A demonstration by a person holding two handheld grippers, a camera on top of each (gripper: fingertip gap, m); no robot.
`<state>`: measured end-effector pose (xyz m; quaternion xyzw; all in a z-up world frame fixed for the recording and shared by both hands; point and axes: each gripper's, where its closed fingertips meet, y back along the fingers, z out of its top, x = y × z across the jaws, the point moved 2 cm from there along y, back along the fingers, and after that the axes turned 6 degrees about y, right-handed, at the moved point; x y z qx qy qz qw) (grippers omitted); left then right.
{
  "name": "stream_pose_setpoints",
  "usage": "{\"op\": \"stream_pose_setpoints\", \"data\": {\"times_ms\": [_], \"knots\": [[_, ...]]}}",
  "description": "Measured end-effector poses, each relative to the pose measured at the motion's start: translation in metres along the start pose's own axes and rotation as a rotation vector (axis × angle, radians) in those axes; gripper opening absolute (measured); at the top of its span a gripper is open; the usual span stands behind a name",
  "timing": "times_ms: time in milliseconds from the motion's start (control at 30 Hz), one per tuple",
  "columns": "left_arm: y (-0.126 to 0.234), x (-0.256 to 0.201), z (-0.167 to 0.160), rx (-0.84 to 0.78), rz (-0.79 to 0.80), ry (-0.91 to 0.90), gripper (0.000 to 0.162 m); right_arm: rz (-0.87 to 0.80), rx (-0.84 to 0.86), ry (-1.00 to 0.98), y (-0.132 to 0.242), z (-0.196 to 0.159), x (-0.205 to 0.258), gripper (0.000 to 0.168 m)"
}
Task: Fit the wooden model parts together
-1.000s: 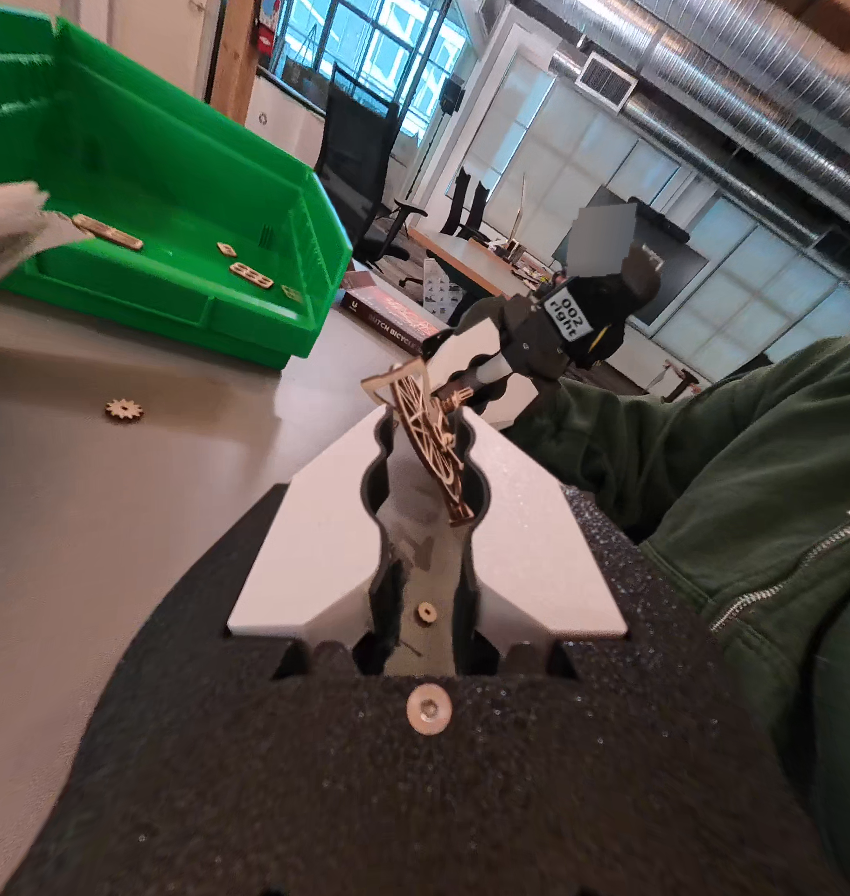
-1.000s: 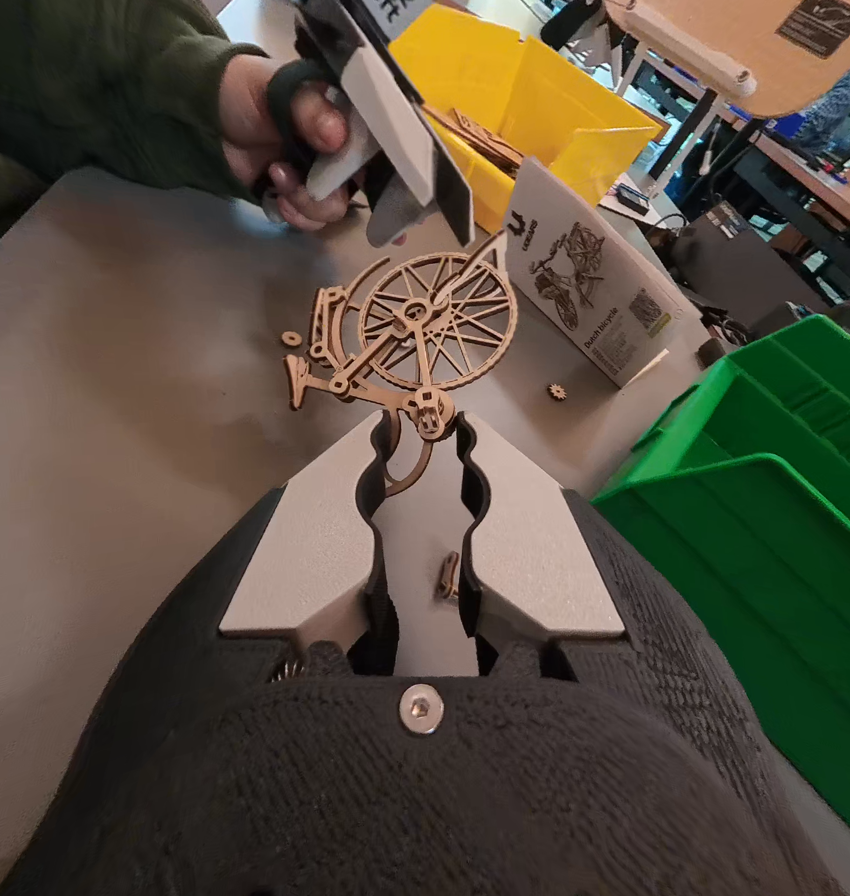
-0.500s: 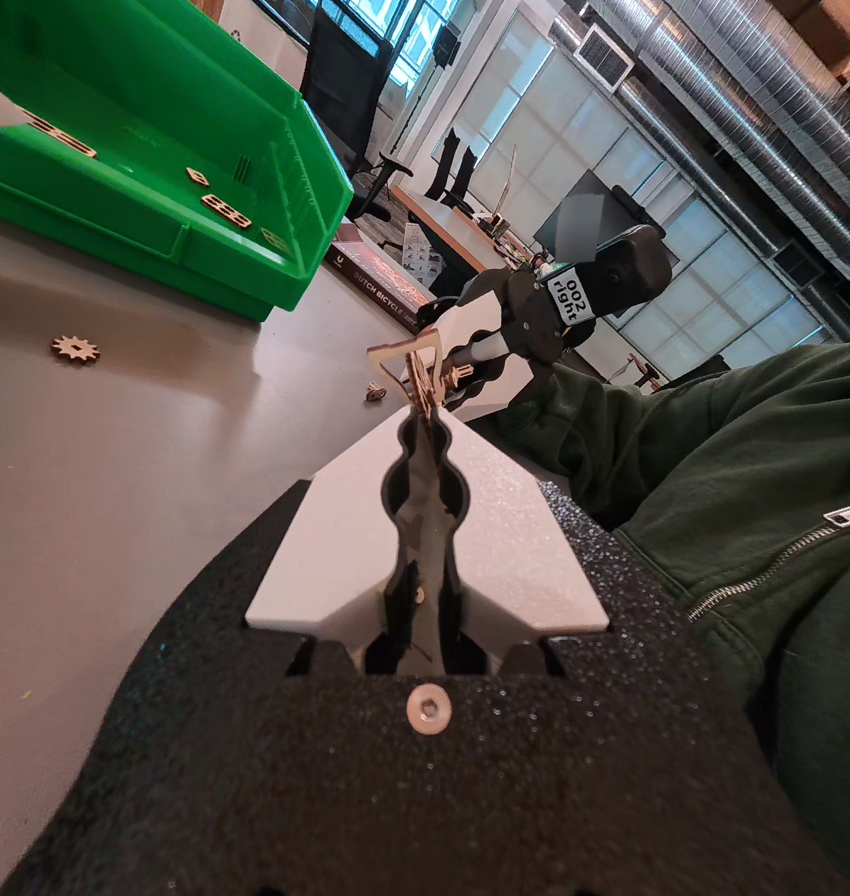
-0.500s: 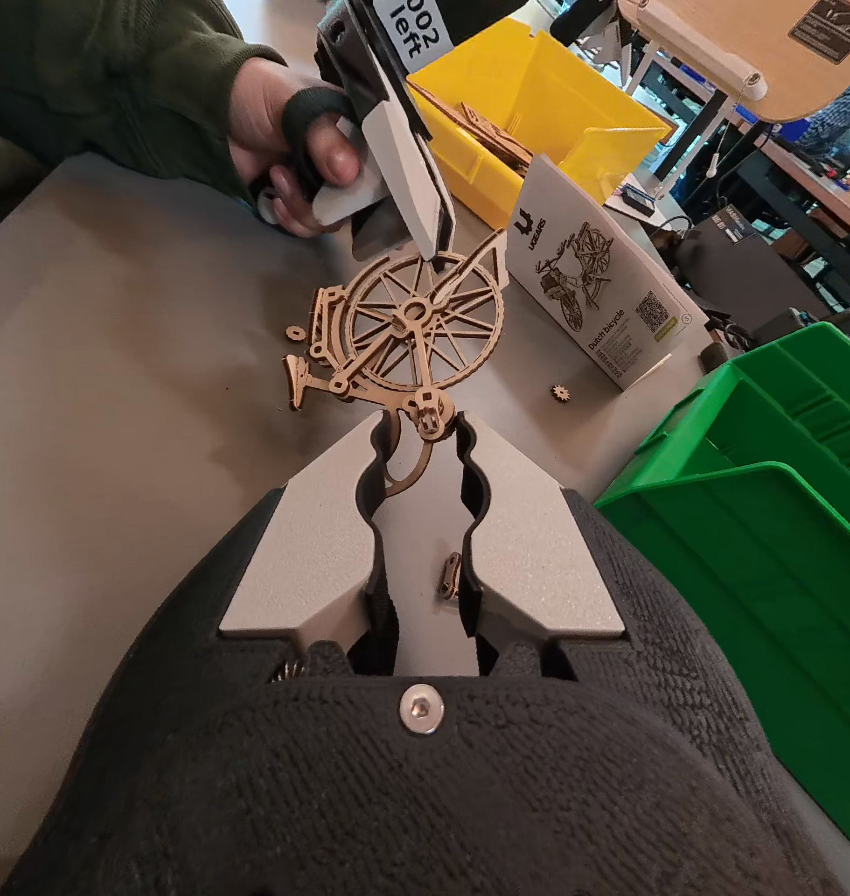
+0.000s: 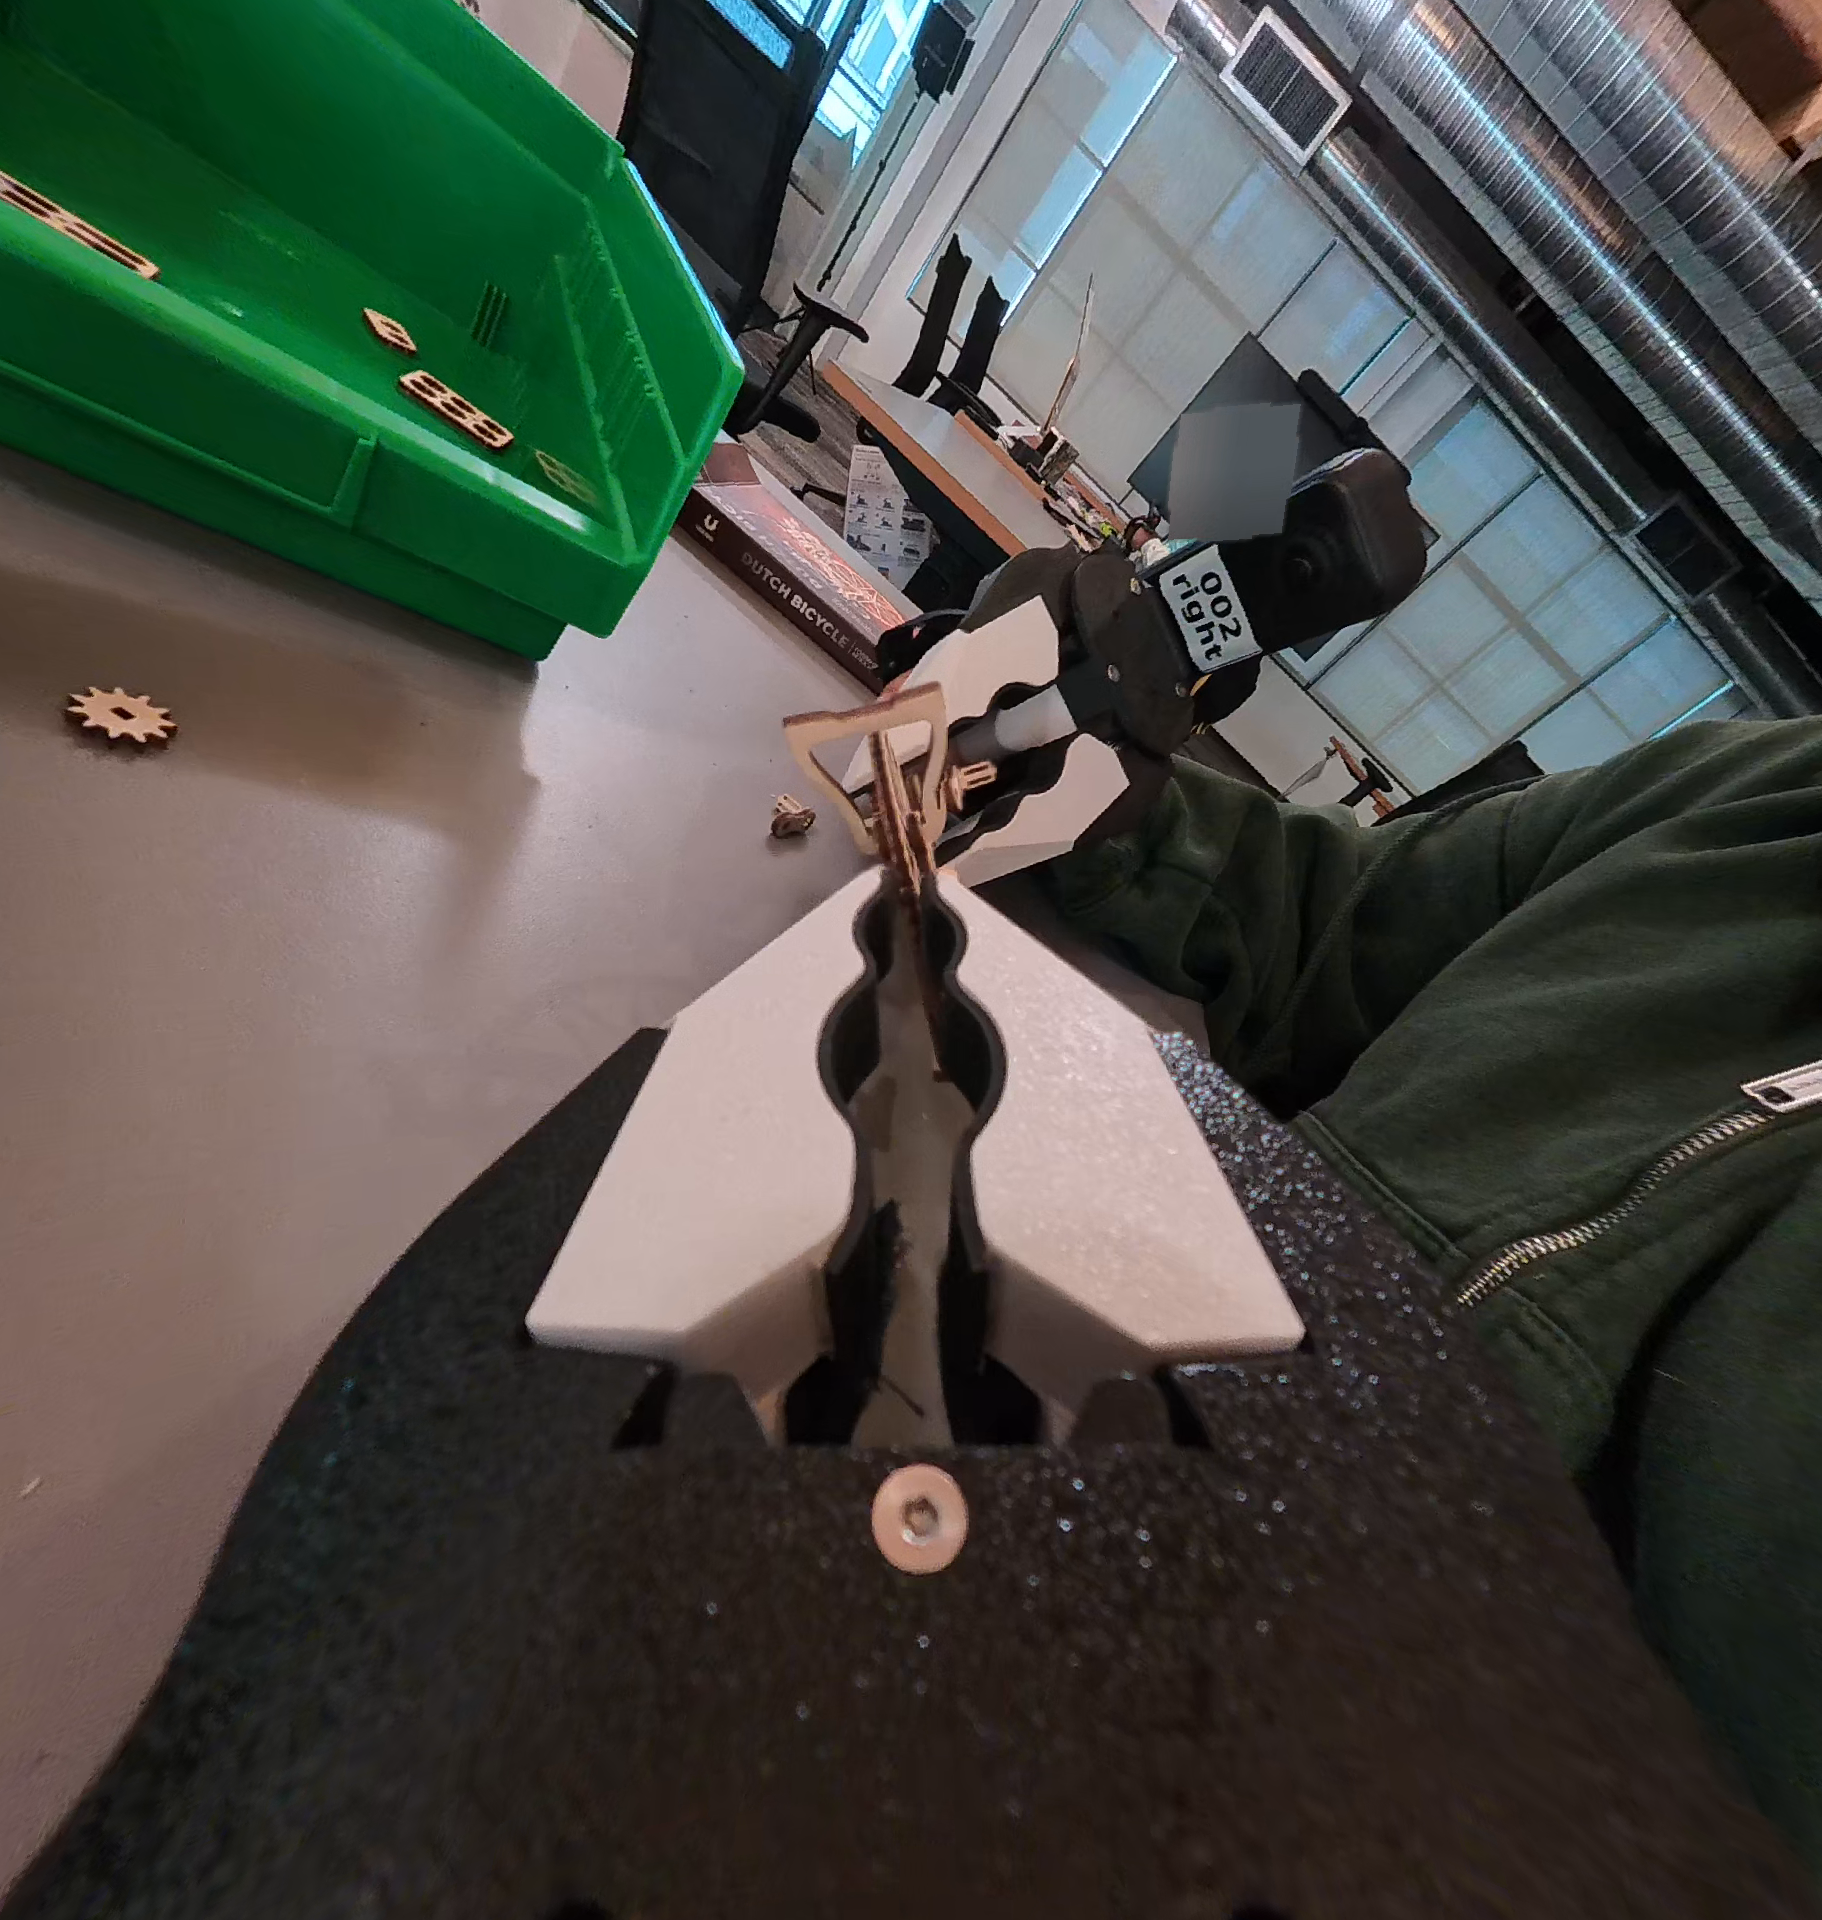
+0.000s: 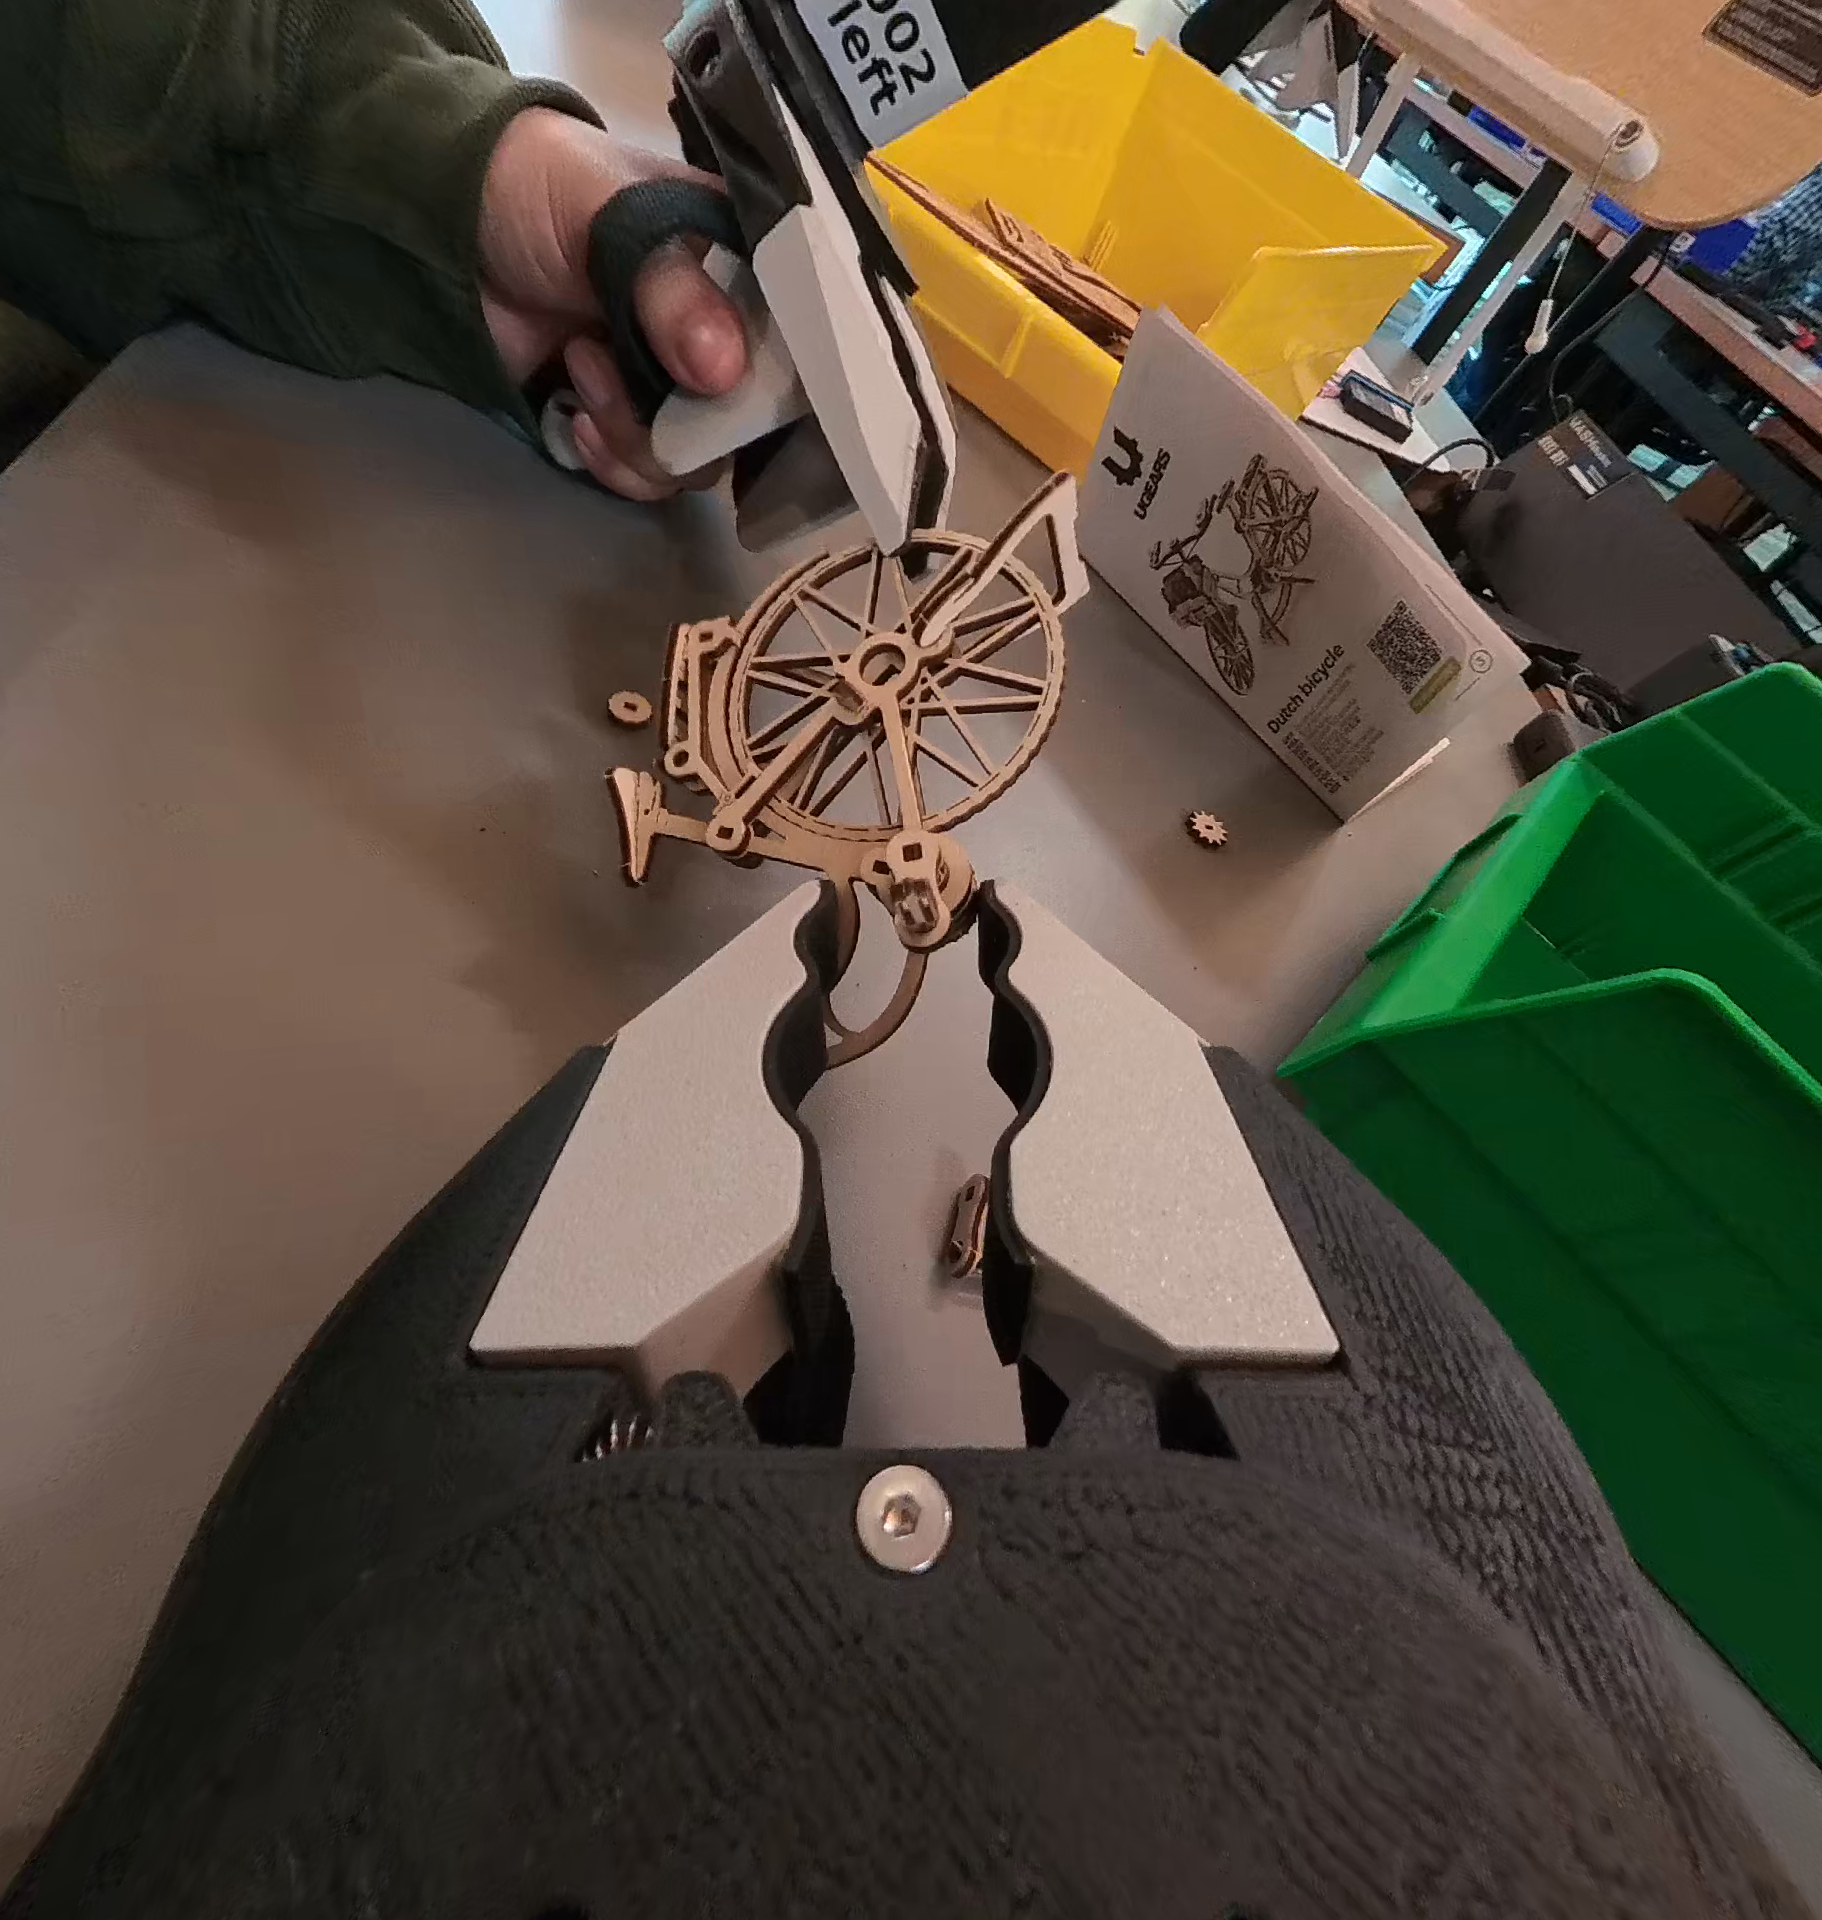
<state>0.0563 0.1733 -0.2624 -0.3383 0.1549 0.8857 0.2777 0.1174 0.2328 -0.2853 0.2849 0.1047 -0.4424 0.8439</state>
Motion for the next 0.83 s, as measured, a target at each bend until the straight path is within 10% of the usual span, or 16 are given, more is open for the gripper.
{"op": "stream_pose_setpoints", "data": {"times_ms": [833], "knots": [[0.031, -0.003, -0.004, 0.082, 0.066, -0.213, 0.022, -0.099, -0.032, -0.001, 0.013, -0.001, -0.020, 0.025]]}}
